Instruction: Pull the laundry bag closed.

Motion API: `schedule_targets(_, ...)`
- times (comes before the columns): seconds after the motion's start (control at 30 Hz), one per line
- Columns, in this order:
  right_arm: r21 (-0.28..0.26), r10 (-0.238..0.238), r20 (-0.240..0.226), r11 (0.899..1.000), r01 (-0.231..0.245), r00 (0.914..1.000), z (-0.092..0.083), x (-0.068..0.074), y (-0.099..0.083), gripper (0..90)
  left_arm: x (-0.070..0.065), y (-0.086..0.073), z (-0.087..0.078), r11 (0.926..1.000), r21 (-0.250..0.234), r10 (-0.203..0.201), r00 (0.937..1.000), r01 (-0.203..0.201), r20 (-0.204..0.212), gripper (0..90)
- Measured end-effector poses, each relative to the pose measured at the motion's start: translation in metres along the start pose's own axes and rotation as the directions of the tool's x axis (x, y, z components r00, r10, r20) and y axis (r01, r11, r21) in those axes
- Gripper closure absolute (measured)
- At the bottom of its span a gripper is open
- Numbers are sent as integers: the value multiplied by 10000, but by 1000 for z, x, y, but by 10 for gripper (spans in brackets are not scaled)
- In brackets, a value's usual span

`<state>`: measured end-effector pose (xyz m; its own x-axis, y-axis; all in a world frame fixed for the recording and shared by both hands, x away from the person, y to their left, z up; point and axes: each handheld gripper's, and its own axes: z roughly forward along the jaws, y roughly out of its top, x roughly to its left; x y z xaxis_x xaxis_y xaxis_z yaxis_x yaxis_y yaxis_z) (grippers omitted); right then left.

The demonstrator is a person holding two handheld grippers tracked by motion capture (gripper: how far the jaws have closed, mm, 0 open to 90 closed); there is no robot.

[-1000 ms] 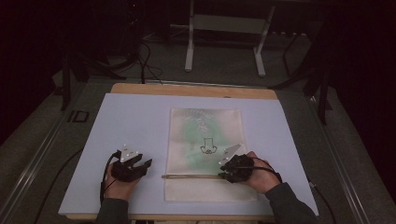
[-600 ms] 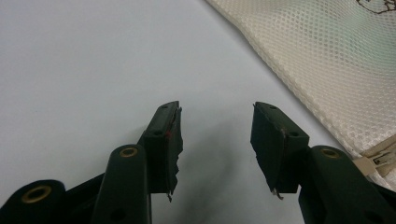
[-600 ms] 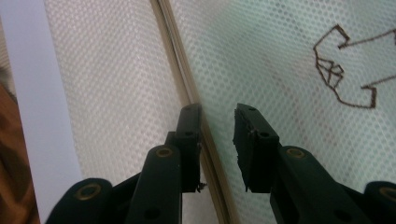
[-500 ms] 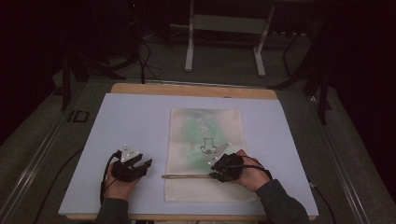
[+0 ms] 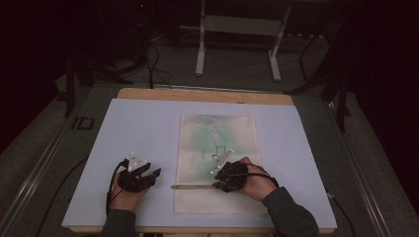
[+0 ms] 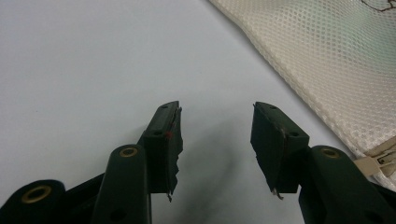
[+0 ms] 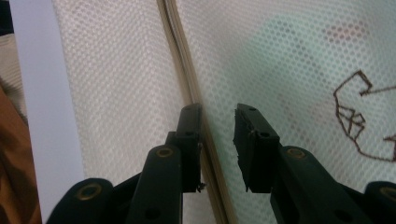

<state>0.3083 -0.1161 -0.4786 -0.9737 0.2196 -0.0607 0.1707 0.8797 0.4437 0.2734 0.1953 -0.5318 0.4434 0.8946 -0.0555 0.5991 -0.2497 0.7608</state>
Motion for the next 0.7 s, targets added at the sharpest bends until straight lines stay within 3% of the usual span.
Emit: schedule_targets(0.7,-31,-478,-245,9989,477,9986,17,7,26,726,1,0,0,10000,-40,13,10000,-12,33,518)
